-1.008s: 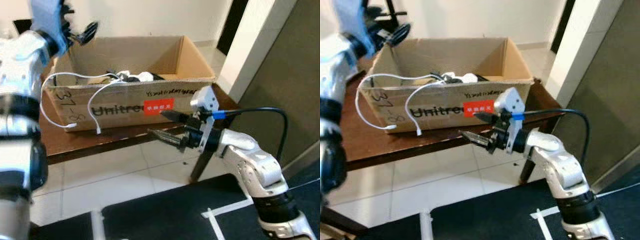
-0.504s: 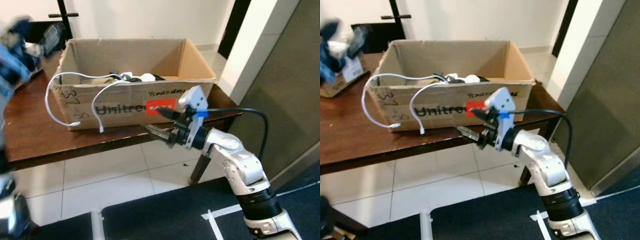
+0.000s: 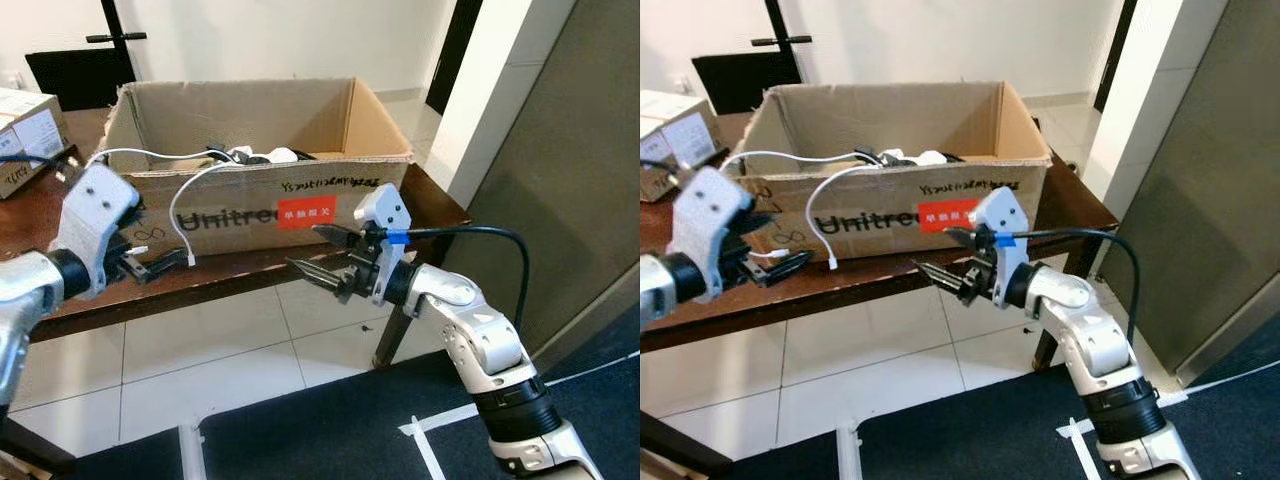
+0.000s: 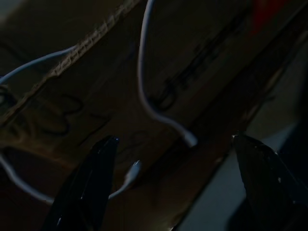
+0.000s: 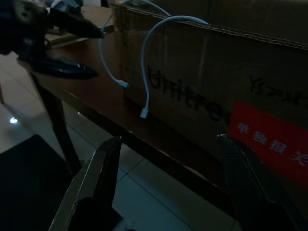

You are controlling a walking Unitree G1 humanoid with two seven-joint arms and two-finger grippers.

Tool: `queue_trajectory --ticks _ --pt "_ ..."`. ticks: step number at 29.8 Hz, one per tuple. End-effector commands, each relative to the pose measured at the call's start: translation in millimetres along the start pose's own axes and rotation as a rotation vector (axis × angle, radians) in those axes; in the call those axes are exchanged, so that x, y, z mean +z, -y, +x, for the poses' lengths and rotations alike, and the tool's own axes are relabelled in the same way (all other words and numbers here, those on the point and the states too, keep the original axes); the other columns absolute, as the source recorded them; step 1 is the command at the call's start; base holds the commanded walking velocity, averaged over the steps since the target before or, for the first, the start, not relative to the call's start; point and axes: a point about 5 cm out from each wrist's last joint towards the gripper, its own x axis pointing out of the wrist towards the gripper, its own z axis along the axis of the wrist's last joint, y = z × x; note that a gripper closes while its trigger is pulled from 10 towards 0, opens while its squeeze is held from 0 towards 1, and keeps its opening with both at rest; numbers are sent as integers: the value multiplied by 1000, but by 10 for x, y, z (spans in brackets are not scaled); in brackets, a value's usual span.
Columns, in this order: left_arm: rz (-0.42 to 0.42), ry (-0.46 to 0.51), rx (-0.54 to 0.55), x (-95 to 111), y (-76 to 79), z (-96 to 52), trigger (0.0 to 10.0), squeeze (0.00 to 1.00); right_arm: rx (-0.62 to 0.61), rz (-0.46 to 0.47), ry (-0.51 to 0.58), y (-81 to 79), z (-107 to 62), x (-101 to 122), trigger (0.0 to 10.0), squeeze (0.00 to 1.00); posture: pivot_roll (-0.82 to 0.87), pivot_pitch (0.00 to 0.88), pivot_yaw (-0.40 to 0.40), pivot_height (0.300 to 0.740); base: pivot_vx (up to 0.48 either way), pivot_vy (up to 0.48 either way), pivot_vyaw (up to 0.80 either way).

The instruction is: Picking trash to rubbish bin

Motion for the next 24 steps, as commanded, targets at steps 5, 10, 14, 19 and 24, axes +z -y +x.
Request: queue_trajectory --ticks 5,10,14,19,24 --pt "-62 57 276 27 -73 17 10000 1000 11 -10 -7 -33 6 -40 10000 0 31 139 -6 740 0 0 0" --pt "-204 71 345 -82 17 103 10000 1000 19 -11 -10 -38 7 -47 10000 0 31 139 -10 740 0 0 0" --pt "-260 79 355 -113 54 126 10000 1000 19 -14 -15 -42 4 -59 10000 0 29 139 -8 740 0 0 0" --pt "-319 89 353 -96 134 173 10000 0 9 -21 -26 -71 -1 -107 10000 0 27 141 -5 740 0 0 0" --pt "-299 105 367 -45 128 176 10000 0 9 -21 -31 -87 -3 -125 10000 0 31 142 -3 740 0 0 0"
